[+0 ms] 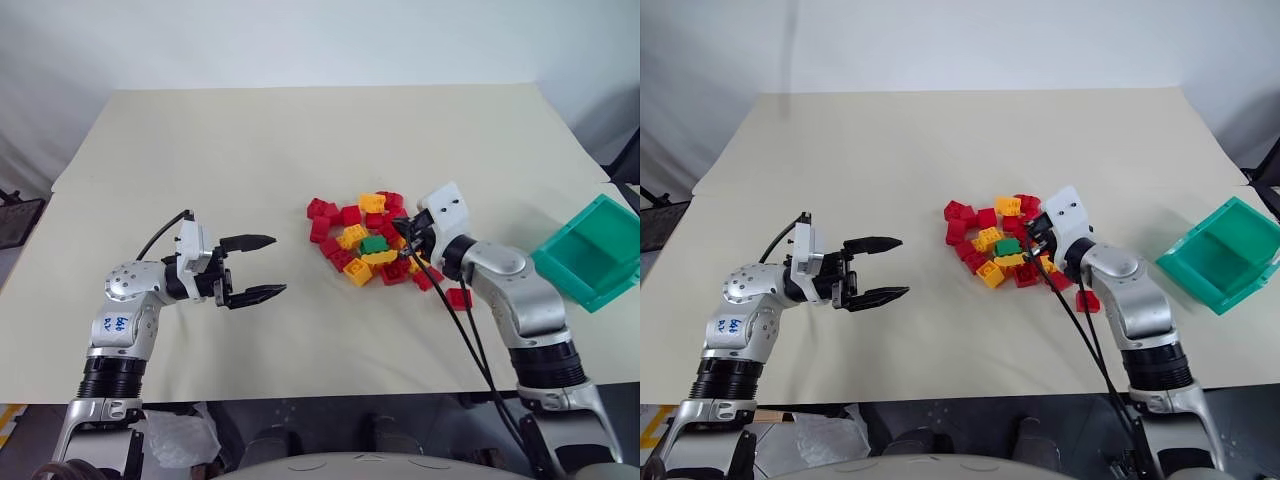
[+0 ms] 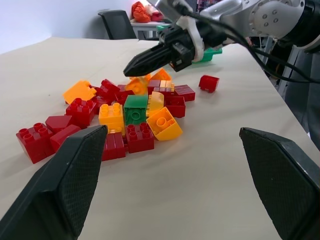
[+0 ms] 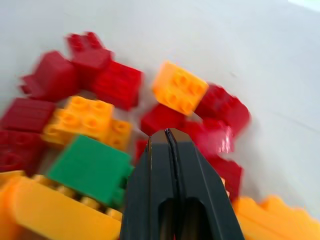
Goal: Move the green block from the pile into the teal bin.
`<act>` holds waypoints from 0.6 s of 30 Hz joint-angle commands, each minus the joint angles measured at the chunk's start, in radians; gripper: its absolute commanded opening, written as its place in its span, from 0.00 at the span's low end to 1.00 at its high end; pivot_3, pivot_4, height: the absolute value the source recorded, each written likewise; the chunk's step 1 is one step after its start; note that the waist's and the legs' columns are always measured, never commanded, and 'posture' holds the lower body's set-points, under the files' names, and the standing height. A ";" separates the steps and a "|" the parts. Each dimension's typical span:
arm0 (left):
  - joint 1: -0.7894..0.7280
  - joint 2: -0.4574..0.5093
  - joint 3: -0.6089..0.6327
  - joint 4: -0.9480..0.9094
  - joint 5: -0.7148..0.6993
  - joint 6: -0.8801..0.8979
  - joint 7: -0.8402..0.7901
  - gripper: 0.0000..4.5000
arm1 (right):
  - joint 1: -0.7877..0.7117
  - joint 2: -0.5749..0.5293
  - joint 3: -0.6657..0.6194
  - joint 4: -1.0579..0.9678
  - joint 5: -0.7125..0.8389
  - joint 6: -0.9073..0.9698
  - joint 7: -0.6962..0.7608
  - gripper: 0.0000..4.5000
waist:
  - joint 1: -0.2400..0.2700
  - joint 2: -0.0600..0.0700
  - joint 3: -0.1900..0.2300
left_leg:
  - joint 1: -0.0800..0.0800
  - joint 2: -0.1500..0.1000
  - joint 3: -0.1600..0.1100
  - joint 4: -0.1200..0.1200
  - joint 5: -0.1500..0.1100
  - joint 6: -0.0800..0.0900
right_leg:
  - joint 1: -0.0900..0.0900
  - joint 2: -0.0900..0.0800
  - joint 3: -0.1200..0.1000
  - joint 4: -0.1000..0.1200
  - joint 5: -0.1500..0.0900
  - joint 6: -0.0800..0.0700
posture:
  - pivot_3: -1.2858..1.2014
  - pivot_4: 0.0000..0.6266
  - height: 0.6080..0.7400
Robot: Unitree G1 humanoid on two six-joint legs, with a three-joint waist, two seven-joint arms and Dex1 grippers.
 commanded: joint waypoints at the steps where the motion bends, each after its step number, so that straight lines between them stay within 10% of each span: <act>1: -0.013 -0.007 -0.002 -0.021 -0.010 -0.019 -0.007 1.00 | -0.091 -0.101 0.061 -0.001 -0.008 0.070 0.149 0.13 | 0.002 0.000 0.000 | 0.000 0.000 0.000 0.000 0.000 0.000 | 0.000 0.000 0.001 0.000 0.000 0.000 | 0.52 0.24 1.00; 7: -0.022 -0.021 -0.009 -0.005 0.000 -0.046 -0.013 1.00 | -0.308 -0.177 0.225 0.185 -0.087 0.056 0.369 0.57 | -0.001 0.001 0.001 | 0.000 0.000 0.000 0.001 0.000 0.000 | 0.000 0.000 0.001 0.000 0.000 0.000 | 0.52 0.24 1.00; 18: 0.008 -0.033 -0.018 -0.018 0.001 -0.080 -0.006 1.00 | -0.534 -0.102 0.408 0.534 -0.259 -0.156 0.605 0.57 | -0.019 0.001 0.001 | -0.001 0.001 0.008 0.000 0.000 0.000 | -0.004 0.001 0.004 0.001 0.000 0.000 | 0.52 0.24 1.00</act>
